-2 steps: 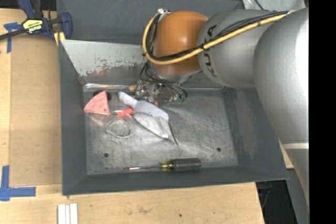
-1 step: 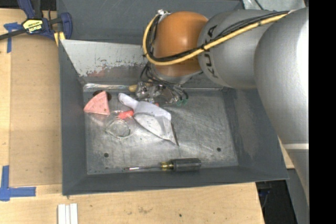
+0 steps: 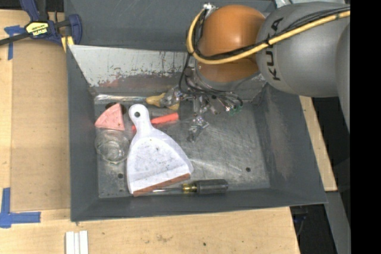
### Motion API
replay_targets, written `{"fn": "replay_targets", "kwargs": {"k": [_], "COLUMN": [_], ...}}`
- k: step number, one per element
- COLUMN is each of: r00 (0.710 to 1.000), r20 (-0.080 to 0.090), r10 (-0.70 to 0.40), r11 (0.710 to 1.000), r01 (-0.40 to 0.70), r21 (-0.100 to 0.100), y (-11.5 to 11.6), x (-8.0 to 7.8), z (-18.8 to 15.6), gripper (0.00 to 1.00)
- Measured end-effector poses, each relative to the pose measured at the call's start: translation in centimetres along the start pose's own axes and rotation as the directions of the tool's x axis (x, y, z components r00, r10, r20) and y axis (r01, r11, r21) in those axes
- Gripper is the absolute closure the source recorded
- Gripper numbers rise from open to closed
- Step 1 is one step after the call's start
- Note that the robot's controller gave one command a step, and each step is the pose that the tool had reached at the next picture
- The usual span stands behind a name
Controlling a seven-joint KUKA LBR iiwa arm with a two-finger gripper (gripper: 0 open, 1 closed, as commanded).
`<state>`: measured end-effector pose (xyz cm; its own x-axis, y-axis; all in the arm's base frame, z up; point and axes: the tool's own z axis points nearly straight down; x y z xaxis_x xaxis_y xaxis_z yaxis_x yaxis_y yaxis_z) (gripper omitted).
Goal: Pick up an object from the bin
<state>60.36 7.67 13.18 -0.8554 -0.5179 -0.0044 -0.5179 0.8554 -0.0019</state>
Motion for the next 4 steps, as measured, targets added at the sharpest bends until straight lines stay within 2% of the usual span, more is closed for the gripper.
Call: {"fn": "replay_targets", "kwargs": {"k": [1, 2, 3, 4], "r00": [1.000, 0.884, 0.885, 0.843], "r20": [-0.001, 0.008, 0.008, 0.002], "r10": [0.000, -0.467, -0.466, -0.538], "r11": [1.000, 0.884, 0.885, 0.843], "r01": [0.000, 0.467, 0.466, 0.538], "r21": [-0.001, 0.003, 0.003, -0.001], "y": [0.1, -0.9, -0.9, 3.0], "x": [0.0, -1.4, -1.4, -3.8], "z": [0.1, 5.4, 5.4, -6.2], "gripper": [0.00, 1.00, 1.00, 1.00]}}
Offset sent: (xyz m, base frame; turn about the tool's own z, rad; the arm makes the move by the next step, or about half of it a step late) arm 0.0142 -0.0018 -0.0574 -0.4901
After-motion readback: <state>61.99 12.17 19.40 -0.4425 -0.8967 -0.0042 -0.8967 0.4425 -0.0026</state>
